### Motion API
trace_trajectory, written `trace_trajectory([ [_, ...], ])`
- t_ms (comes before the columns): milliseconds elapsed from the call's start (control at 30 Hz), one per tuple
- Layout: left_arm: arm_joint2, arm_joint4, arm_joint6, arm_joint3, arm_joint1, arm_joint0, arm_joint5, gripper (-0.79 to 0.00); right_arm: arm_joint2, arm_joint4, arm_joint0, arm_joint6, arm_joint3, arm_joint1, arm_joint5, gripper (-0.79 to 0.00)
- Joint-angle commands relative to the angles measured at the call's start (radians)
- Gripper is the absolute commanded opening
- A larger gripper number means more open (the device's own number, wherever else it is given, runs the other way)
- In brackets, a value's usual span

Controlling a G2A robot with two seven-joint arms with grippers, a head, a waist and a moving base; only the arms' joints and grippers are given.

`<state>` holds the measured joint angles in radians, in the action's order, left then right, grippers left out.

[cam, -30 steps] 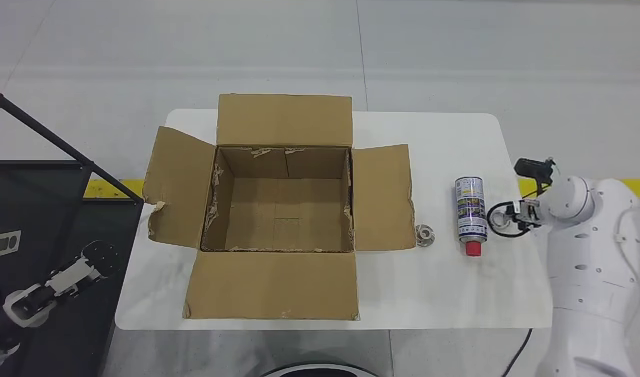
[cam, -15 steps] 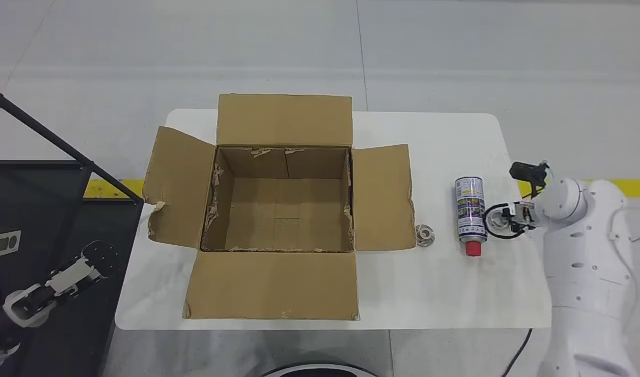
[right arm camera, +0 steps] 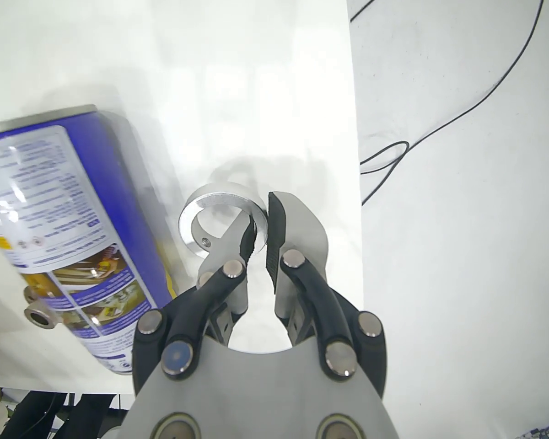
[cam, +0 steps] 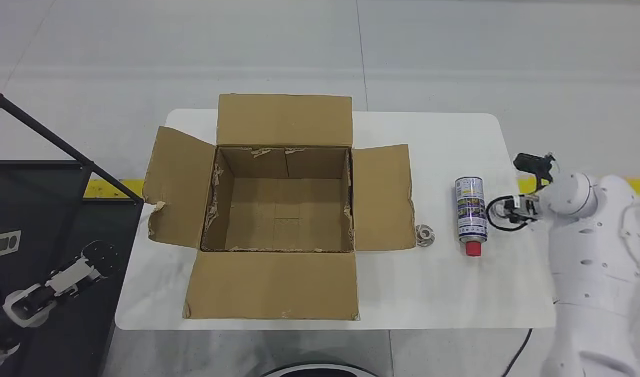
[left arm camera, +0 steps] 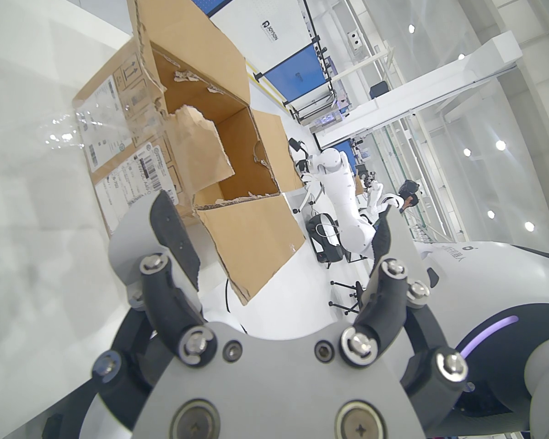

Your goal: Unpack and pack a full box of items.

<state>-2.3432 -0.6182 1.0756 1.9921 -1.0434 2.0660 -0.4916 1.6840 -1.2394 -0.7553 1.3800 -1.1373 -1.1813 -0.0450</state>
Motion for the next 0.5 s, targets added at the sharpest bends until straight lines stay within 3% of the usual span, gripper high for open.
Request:
trace_trajectory([
  [0, 0.0, 0.0, 0.0, 0.0, 0.0, 0.0, 0.0, 0.0, 0.008, 0.01, -0.005, -0.012, -0.043, 0.002, 0.024, -0.785],
  [233, 0.0, 0.0, 0.0, 0.0, 0.0, 0.0, 0.0, 0.0, -0.032, 0.061, -0.047, -0.047, -0.314, -0.007, 0.131, -0.785],
  [467, 0.0, 0.0, 0.0, 0.0, 0.0, 0.0, 0.0, 0.0, -0.107, 0.209, -0.069, -0.089, -0.544, -0.023, 0.195, -0.785],
])
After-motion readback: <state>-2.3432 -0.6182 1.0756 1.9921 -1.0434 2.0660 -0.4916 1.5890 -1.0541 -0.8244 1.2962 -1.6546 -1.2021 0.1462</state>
